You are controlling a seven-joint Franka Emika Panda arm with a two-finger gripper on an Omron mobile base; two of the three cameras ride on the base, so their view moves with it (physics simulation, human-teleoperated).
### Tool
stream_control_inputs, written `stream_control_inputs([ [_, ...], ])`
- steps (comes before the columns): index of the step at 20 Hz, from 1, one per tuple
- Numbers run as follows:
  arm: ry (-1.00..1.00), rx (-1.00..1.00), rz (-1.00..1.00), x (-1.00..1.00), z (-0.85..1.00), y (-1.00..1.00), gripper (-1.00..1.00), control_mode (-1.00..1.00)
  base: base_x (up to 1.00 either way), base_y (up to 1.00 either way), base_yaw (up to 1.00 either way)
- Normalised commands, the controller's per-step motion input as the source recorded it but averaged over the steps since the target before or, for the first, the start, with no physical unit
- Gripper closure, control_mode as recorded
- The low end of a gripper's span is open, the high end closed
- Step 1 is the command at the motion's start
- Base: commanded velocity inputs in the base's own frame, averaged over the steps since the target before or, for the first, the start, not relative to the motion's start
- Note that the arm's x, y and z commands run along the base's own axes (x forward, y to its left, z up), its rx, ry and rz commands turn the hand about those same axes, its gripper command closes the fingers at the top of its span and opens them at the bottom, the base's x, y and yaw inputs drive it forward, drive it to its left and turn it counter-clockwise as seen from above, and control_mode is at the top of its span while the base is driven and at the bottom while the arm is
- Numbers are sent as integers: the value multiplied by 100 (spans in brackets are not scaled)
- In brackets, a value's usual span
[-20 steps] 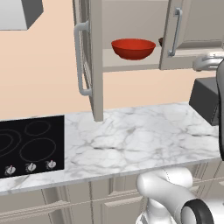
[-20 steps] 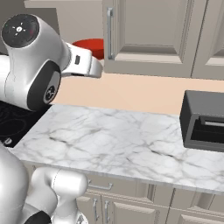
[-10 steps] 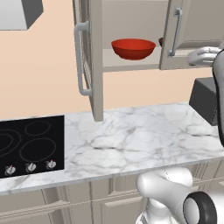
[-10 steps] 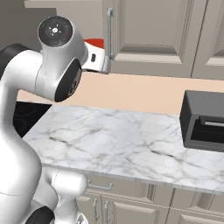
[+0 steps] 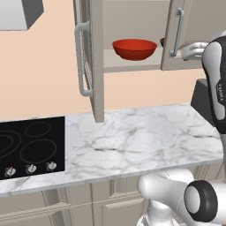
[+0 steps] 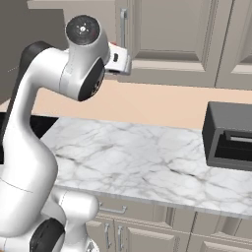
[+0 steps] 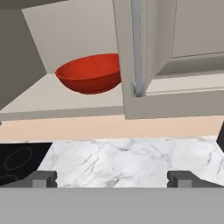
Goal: Move the bowls from the cabinet to the plates on the dining table.
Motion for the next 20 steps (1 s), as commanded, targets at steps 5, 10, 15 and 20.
stream_control_inputs([
  [5, 0, 0, 0, 33, 12, -11, -100, -100, 0, 0, 0],
  [10, 0, 0, 2, 38, 11, -8, -100, -100, 0, 0, 0],
  [15, 0, -1, 5, 62, 1, -14, -100, -100, 0, 0, 0],
  [20, 0, 0, 5, 55, 1, 0, -100, -100, 0, 0, 0],
])
